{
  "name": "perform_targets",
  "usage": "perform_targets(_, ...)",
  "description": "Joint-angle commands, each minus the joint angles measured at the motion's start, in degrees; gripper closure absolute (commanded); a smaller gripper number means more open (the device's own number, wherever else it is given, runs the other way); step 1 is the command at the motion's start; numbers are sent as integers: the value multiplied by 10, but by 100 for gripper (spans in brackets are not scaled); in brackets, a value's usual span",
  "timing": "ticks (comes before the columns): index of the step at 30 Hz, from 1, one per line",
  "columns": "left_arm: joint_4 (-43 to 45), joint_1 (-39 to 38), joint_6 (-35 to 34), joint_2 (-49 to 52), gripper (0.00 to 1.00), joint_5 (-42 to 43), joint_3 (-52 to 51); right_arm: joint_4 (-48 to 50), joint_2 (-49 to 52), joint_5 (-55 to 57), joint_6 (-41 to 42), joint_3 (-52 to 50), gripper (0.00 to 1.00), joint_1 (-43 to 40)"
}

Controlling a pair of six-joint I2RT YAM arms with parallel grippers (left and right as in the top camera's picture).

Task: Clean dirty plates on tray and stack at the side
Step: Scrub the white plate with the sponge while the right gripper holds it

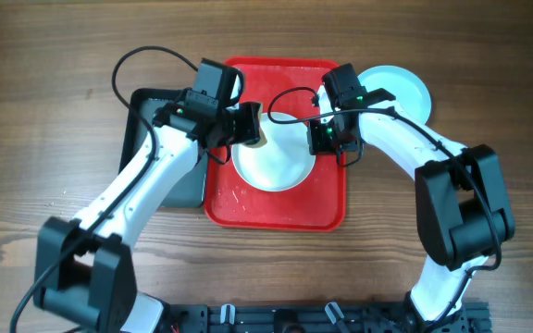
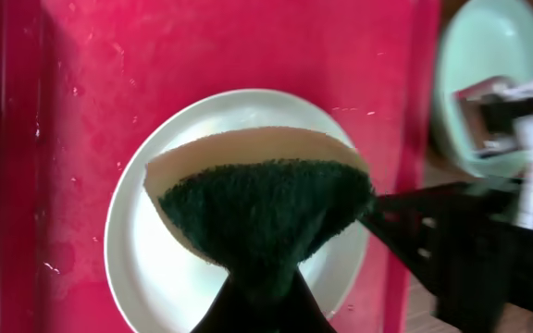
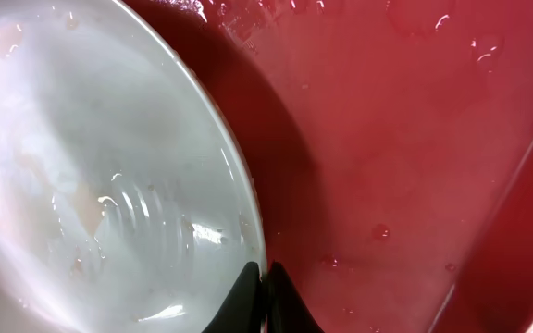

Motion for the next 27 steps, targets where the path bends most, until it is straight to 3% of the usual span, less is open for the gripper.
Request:
perform_targets(1, 0, 1, 9, 44, 96, -12, -7, 3, -13, -22, 7, -5, 96, 7)
perform_targets(15, -13, 2, 10, 130, 96, -68, -7, 3, -13, -21, 6, -5, 96, 7)
perform_targets(27, -12, -5, 35, 180, 96, -66, -10, 5, -13, -21, 6, -5, 96, 7)
